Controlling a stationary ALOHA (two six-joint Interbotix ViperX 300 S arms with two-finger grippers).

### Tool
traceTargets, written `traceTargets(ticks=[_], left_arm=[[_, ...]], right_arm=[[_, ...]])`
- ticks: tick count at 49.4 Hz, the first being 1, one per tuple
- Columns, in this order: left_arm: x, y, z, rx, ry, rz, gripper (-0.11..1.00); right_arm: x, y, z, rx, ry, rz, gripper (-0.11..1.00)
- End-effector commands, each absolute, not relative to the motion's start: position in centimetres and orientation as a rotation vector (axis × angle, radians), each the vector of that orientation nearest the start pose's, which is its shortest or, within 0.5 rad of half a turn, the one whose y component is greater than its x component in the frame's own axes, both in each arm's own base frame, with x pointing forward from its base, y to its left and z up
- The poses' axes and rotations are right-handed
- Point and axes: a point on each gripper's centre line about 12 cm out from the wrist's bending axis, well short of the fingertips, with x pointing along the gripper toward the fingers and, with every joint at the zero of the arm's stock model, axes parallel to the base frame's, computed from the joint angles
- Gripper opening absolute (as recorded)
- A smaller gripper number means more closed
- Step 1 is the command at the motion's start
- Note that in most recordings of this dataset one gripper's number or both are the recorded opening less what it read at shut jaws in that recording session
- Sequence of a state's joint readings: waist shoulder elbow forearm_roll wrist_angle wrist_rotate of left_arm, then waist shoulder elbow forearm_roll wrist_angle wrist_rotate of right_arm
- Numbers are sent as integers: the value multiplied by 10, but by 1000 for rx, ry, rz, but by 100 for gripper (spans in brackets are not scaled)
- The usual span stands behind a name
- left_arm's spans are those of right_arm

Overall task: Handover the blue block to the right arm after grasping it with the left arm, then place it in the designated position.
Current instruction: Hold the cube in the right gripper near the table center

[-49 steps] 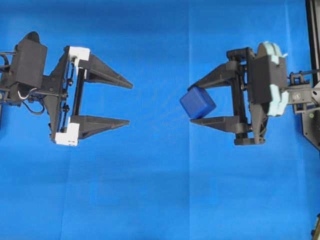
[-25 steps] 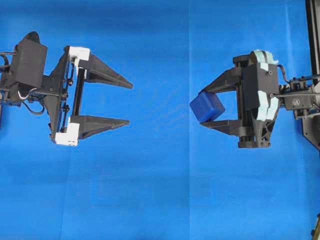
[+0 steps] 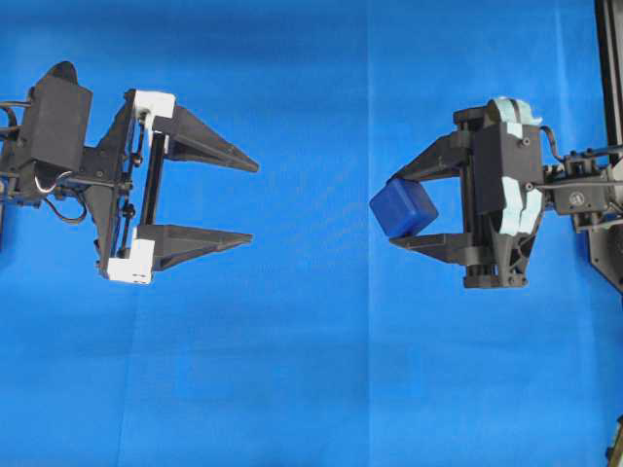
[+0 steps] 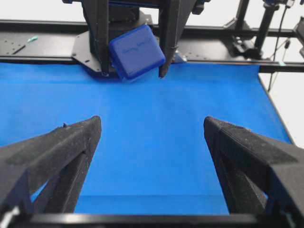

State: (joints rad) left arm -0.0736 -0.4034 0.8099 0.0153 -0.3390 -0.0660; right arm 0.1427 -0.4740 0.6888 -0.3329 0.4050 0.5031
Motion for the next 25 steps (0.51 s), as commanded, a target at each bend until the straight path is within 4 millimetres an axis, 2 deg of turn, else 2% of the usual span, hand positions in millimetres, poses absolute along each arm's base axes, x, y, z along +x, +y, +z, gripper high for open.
traceTargets(ticks=[1,15,25], left_arm=[[329,-24,313,-49,31,-75,93],[329,-24,313,-48,29,-76,93],[330,-24,312,-48,33,-75,93]], right_arm=[[306,29,304,116,554,-38,52],[307,30,300,114,562,-37,52],[318,34,272,108,605,-21,52]])
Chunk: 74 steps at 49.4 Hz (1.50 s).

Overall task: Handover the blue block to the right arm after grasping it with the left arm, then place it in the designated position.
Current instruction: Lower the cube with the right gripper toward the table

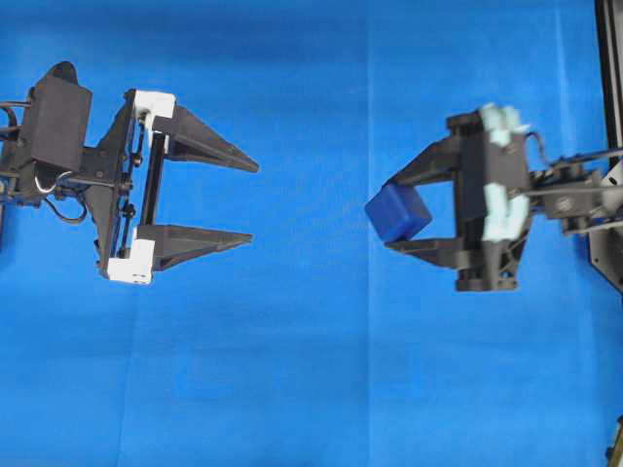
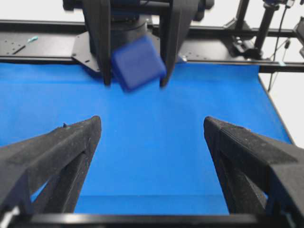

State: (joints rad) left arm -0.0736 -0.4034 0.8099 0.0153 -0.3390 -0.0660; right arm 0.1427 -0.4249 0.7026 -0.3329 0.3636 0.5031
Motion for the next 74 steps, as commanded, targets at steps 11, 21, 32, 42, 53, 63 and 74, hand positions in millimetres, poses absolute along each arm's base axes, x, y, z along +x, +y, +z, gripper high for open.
traceTargets(ticks=[11,21,32,42,53,63,74], left_arm=[[331,-24,312,-49,33,-75,93],[331,-24,311,-52,36,-75,93],[331,-24,311,-52,36,-75,93],[331,-24,310,-50,40,-75,93],[331,-24,310,-50,40,-75,93],[330,-24,310,-49,39,-75,93],[330,-22,310,-48,39,-70,93]], right_arm=[[335,43,235,115,594,41,52],[353,49,198,136,602,80,52],[375,48,159,184,636,75,52],[388,42,131,214,666,55,52],[401,45,112,232,660,65,52],[405,46,106,241,655,69,52],[403,48,105,239,660,72,52]])
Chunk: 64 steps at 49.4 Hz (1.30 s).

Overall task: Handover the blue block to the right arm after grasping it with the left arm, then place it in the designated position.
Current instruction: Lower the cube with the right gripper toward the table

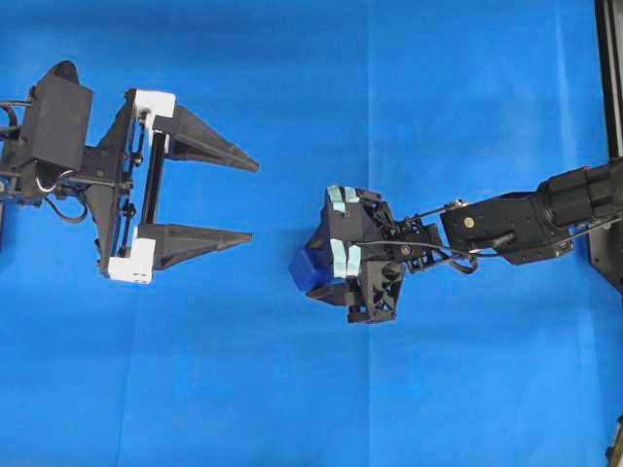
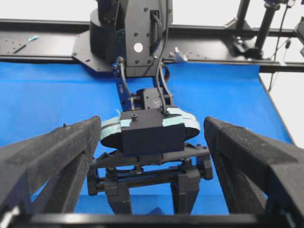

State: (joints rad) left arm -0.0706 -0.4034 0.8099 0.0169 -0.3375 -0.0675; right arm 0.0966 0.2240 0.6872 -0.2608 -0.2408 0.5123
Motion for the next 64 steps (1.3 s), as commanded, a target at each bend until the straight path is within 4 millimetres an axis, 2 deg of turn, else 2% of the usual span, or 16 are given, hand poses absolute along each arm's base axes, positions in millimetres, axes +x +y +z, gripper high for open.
traceTargets(ticks=[1,36,37,42,46,53,64], left_arm=[[330,-22,310,-49,40,-69,93],[329,-22,310,-48,39,-70,93],[329,-22,310,-47,40,-70,93],[329,-22,310,-49,39,-69,93],[329,-21,311,-49,35,-68,93],[329,-22,311,-48,36,-70,93],[329,-22,311,-48,35,-69,93]], right_arm=[[403,48,105,239,660,72,52],[405,47,107,273,654,52,53],[405,47,107,276,654,51,56],[406,48,108,275,656,51,84],[407,49,111,273,659,49,97],[409,49,122,268,658,42,94],[408,49,146,252,647,38,95]])
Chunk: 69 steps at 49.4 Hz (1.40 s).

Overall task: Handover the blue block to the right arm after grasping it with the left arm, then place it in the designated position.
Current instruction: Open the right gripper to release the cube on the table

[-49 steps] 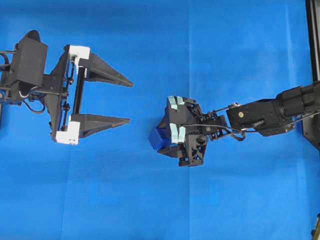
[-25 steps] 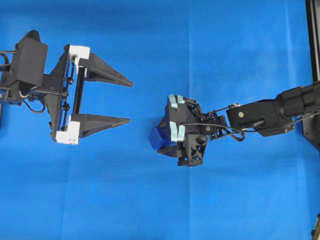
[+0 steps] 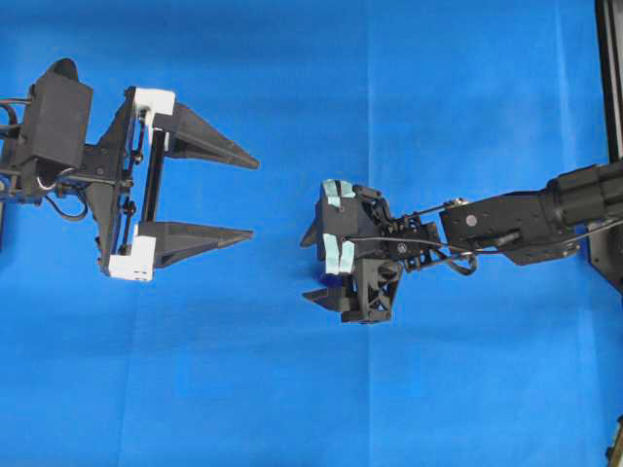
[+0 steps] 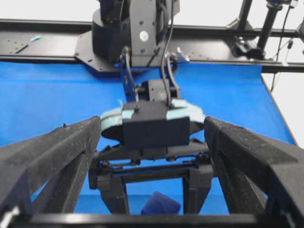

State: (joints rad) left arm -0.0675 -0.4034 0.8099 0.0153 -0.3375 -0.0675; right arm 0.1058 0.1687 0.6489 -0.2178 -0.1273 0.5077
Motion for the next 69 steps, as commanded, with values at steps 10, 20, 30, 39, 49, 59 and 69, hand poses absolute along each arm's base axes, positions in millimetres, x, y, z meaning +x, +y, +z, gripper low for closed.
traceTargets(ticks=[10,20,30,39,49,59,69], left_arm=[[329,-22,311,-47,37,-69,93],[328,-22,311,-49,34,-69,93],[328,-22,311,-49,34,-69,93],[328,-22,311,-52,34,-69,93],[329,-22,312,-54,34,-69,93],[329,-22,312,-52,33,-69,93],[328,-21,312,-54,34,-68,93]], right_arm=[[401,49,191,228,624,30,95],[384,45,244,198,582,14,95],[361,38,287,180,530,-2,95],[339,33,316,172,486,-15,95],[322,30,328,158,458,-19,95],[321,30,327,152,455,-18,95],[320,29,332,154,414,-7,95]])
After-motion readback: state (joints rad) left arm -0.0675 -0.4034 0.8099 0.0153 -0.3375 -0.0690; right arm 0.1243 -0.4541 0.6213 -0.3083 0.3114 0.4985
